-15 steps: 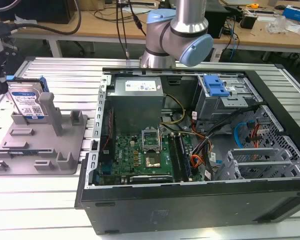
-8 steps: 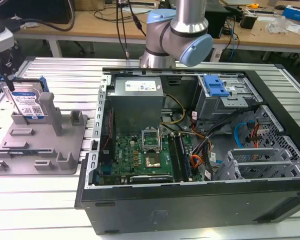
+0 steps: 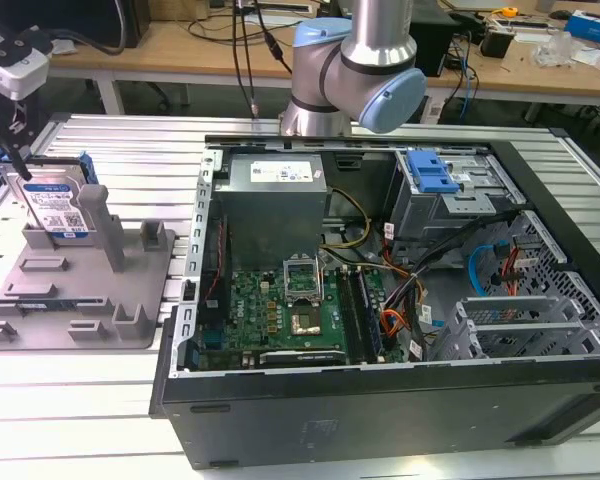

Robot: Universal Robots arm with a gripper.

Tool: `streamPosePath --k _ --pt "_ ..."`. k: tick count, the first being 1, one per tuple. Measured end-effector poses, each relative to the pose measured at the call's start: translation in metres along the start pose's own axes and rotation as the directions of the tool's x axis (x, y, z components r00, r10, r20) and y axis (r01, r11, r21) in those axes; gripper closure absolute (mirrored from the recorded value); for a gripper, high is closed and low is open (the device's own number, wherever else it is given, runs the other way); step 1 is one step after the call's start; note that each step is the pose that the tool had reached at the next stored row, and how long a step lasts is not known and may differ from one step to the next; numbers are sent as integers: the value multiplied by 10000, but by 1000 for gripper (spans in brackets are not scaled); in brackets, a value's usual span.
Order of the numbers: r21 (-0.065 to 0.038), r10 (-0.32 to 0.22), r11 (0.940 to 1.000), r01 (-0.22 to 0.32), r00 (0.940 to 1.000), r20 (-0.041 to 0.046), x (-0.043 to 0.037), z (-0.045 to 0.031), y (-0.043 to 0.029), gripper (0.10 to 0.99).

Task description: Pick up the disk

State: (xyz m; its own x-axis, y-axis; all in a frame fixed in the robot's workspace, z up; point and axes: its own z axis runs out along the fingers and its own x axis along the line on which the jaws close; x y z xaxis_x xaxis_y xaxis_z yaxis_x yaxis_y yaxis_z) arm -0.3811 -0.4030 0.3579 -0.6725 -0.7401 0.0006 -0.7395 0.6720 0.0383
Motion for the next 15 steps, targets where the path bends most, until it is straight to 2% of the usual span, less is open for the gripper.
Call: streamPosePath --k 5,7,8,9,10,11,15 --pt "0 -1022 9948 1022 9948 -38 0 10 -1 604" --pt "-1 -1604 9870 1604 9870 -60 0 14 -1 604" --pt "-3 -1915 9815 1915 9815 -72 0 17 -1 604" --pt "-5 -2431 9700 2431 9700 -92 0 20 -1 604" --pt "-3 -2768 9609 2768 9609 -101 0 23 -1 604" --pt "-2 -2950 9555 2950 9554 -107 0 24 -1 604" --pt "11 -3797 9251 3797 9250 -130 0 28 -1 604"
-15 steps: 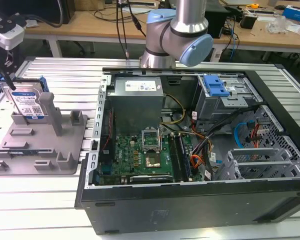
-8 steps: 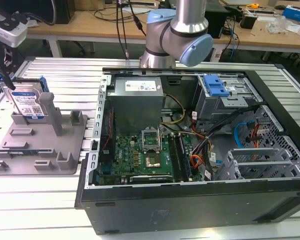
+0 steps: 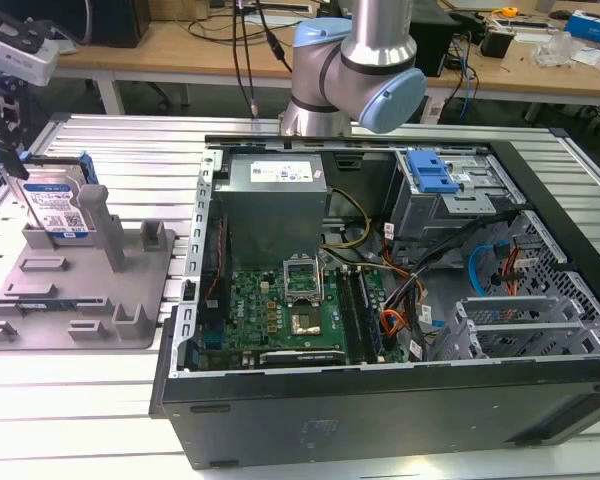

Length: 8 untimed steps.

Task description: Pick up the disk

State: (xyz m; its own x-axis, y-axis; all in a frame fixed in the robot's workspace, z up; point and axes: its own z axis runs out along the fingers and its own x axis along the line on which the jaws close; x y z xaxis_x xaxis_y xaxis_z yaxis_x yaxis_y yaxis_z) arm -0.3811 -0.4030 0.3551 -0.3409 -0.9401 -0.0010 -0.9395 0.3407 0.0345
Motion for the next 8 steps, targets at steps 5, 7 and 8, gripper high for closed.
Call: streamPosePath --k 5,7,8 --pt "92 -1486 9888 1487 9889 -24 0 7 -1 604" --pt "127 -2054 9786 2054 9787 -37 0 9 -1 604" --pt "137 -2230 9747 2230 9748 -42 0 9 -1 604"
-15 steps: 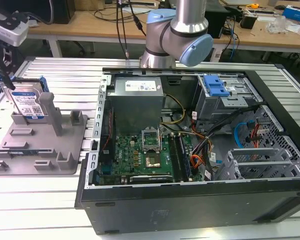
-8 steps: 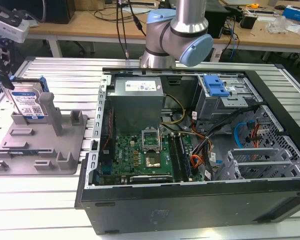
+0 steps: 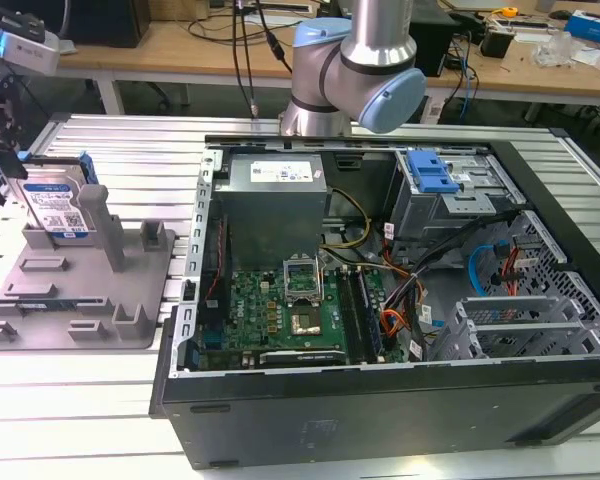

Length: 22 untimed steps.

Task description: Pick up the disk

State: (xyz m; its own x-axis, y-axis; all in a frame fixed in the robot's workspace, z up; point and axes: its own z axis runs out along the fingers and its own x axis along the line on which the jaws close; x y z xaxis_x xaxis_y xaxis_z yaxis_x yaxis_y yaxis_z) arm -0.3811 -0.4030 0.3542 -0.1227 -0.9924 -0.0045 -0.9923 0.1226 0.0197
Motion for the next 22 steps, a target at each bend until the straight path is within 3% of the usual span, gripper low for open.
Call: streamPosePath --k 2,7,13,22 --pt "49 -627 9980 627 9980 -8 0 1 0 604" --pt "112 -1430 9897 1430 9897 -22 0 1 0 604" --pt "114 -1451 9893 1451 9894 -23 -18 2 4 604" --pt "116 -1089 9940 1089 9941 -16 -129 6 59 604"
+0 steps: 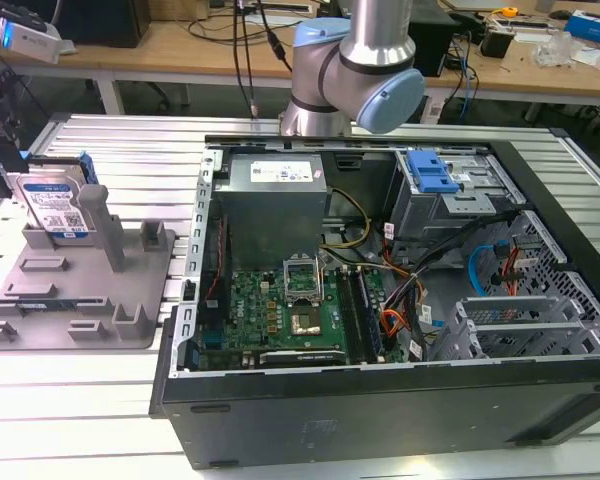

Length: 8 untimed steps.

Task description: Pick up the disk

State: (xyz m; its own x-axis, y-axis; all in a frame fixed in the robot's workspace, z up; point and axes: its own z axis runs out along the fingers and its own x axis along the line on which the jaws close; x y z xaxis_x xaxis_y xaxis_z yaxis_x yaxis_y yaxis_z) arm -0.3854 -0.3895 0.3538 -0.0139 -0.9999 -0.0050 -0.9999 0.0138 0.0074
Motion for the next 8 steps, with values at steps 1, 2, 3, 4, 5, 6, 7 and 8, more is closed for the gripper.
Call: streamPosePath --k 1,2,3,4,5,6,7,8 --pt "0 -1 10000 1 10000 0 -29 2 14 604" --pt "1 0 10000 0 10000 0 -74 4 33 604" --pt "2 1 10000 -1 10000 -1 -149 8 55 604" --pt "2 -1 10000 1 10000 -3 -200 9 67 604" --pt "1 0 10000 0 10000 -4 -244 10 77 604" --pt "0 2 10000 -2 10000 -5 -291 11 88 604" --pt "1 1 10000 -1 10000 -6 -338 13 98 604" --pt "2 -1 10000 1 10000 -6 -379 15 107 604"
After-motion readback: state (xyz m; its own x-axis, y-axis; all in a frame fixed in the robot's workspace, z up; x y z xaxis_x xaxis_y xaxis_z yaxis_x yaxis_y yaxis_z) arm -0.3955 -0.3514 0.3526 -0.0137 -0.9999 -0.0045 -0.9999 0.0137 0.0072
